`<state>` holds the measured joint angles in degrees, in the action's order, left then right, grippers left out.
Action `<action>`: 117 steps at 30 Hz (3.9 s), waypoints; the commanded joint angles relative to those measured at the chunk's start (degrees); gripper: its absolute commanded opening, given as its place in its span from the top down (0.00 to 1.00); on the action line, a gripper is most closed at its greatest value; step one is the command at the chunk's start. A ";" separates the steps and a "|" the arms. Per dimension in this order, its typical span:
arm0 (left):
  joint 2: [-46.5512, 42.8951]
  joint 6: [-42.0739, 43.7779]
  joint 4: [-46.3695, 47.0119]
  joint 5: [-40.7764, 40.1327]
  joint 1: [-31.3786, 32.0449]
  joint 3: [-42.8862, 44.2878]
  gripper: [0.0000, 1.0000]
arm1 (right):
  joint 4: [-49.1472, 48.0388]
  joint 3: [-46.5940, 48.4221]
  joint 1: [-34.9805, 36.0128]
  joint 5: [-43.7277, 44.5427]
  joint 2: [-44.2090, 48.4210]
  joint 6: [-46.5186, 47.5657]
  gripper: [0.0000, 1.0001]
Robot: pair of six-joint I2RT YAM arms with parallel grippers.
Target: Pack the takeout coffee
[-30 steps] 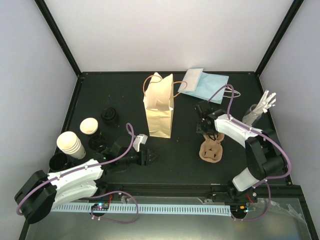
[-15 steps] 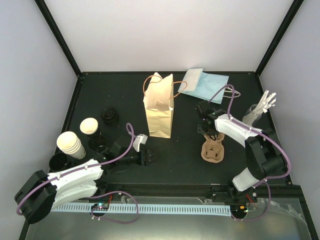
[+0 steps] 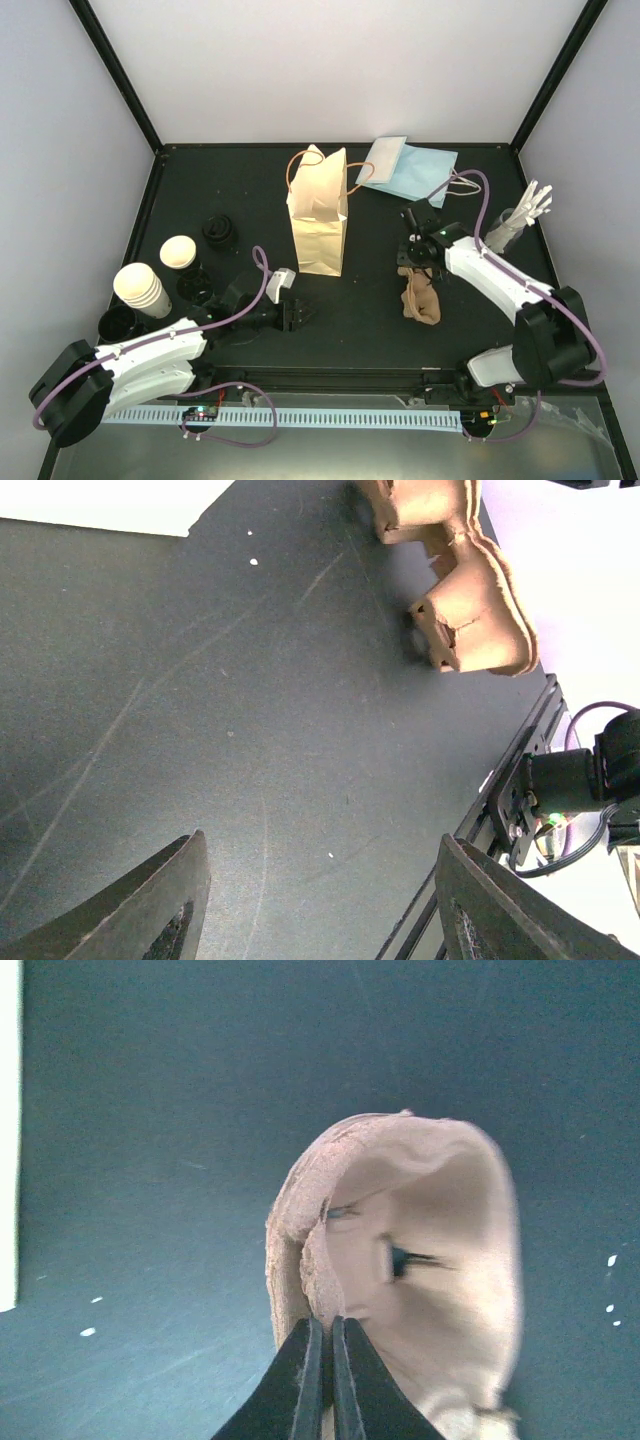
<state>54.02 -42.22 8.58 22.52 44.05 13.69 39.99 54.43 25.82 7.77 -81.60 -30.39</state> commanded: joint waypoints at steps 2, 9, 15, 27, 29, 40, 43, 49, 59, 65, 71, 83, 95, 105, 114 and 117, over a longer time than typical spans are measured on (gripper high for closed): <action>1.71 -2.26 5.07 0.70 1.58 1.92 0.36 | -0.04 -1.88 0.00 -8.61 6.87 2.52 0.95; 8.33 -6.38 12.91 0.36 6.31 5.18 0.38 | -1.28 -6.44 3.08 -17.09 13.58 4.04 0.98; 15.42 -7.79 16.22 -0.63 10.35 10.83 0.43 | -4.12 -9.70 7.54 -20.08 16.32 4.43 0.99; 25.49 -13.66 12.92 -5.16 11.89 18.12 0.49 | -5.79 -11.01 10.47 -21.16 17.70 5.60 0.99; 26.27 -14.02 12.31 -5.69 11.87 18.56 0.48 | -5.76 -10.93 11.14 -20.97 18.02 5.73 0.99; 29.52 -14.38 6.67 -9.84 11.85 20.76 0.36 | -2.28 -8.40 14.92 -15.87 18.80 6.18 0.99; 29.39 -14.07 4.79 -11.39 11.87 20.41 0.41 | 0.23 -6.56 14.95 -12.69 19.46 5.81 0.99; 29.37 -13.05 1.75 -12.49 11.85 20.09 0.54 | 7.45 -1.29 14.95 -1.61 20.52 3.27 0.99; 26.10 -12.76 2.06 -12.24 11.80 16.73 0.59 | 24.97 10.03 13.69 35.28 10.69 -4.02 0.99; 22.84 -13.18 4.92 -11.78 11.80 12.70 0.59 | 26.30 13.23 6.70 39.83 -2.73 -8.16 0.89; 20.38 -12.63 4.01 -11.05 11.80 11.80 0.59 | 19.72 13.00 6.47 29.50 -7.77 -3.70 0.58; 6.87 -8.33 -5.59 -16.16 11.76 9.88 0.53 | 6.22 0.18 16.18 6.27 18.66 7.69 0.58; 1.97 -14.95 -0.92 -11.88 15.04 3.05 0.46 | -5.01 -6.95 16.14 -6.07 28.43 15.75 0.01; 13.19 -19.34 8.56 -10.93 19.84 4.76 0.45 | -10.29 -9.13 16.19 -9.33 27.64 15.72 0.05; 22.89 -18.53 11.81 -9.91 19.51 10.10 0.45 | -10.10 -11.99 16.18 -8.52 28.58 12.12 0.05; 25.45 -19.48 14.07 -9.44 18.51 10.20 0.47 | -11.06 -13.07 16.17 -9.23 29.48 11.19 0.05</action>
<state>76.64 -60.34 17.69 11.62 63.42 22.15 30.41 42.46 41.78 -0.78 -53.56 -17.08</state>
